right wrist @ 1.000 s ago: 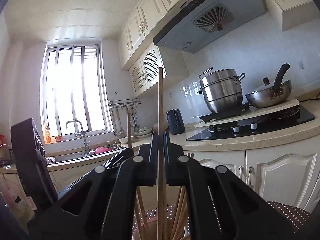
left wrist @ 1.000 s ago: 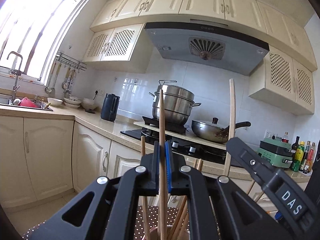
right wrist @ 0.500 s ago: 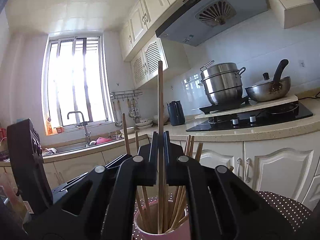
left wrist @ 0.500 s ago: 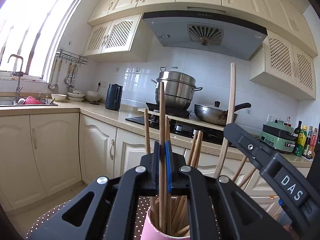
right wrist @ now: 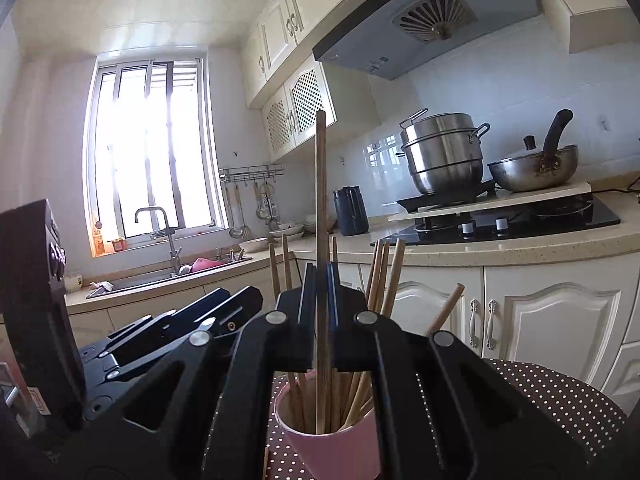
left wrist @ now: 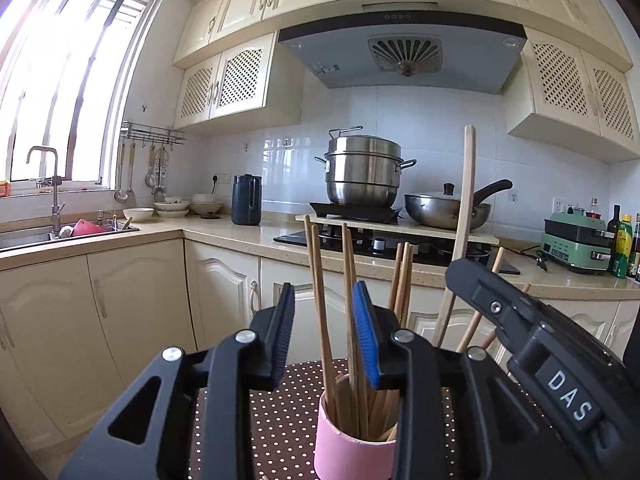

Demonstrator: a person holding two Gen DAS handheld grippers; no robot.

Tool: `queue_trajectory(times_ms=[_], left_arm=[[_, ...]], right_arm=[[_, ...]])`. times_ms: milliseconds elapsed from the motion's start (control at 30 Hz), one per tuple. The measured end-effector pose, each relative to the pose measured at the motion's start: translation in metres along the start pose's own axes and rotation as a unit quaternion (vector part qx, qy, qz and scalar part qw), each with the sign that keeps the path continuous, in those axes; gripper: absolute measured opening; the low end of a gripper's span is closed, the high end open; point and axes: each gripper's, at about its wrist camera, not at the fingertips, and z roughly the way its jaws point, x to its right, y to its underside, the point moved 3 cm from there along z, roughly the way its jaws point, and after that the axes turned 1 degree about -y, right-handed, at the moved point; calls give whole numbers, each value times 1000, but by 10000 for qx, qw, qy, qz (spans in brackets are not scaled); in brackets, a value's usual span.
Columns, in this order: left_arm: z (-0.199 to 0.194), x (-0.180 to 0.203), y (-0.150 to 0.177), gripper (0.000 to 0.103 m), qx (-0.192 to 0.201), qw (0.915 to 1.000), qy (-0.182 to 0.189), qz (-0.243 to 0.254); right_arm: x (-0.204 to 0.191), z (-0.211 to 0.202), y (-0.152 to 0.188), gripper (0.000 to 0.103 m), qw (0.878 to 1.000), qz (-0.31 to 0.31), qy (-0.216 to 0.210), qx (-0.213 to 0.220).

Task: Organize utensils
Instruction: 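Open both grippers to release the chopsticks into the pink cup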

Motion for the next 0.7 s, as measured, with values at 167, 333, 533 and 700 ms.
queue_trajectory(times_ms=[167, 333, 533, 700], left_arm=[[-15, -3, -2, 40, 179, 9991, -357, 141], [-27, -4, -6, 45, 321, 9971, -613, 304], [-40, -12, -12, 47, 413, 9955, -822, 249], [-46, -17, -15, 51, 386, 9950, -896, 207]], right_arm=[[1, -2, 6, 6, 10000, 21, -9, -66], [1, -2, 8, 6, 9999, 9, -53, -109], [-4, 0, 14, 6, 9996, -122, -73, -227], [-4, 3, 22, 6, 9991, -79, -6, -424]])
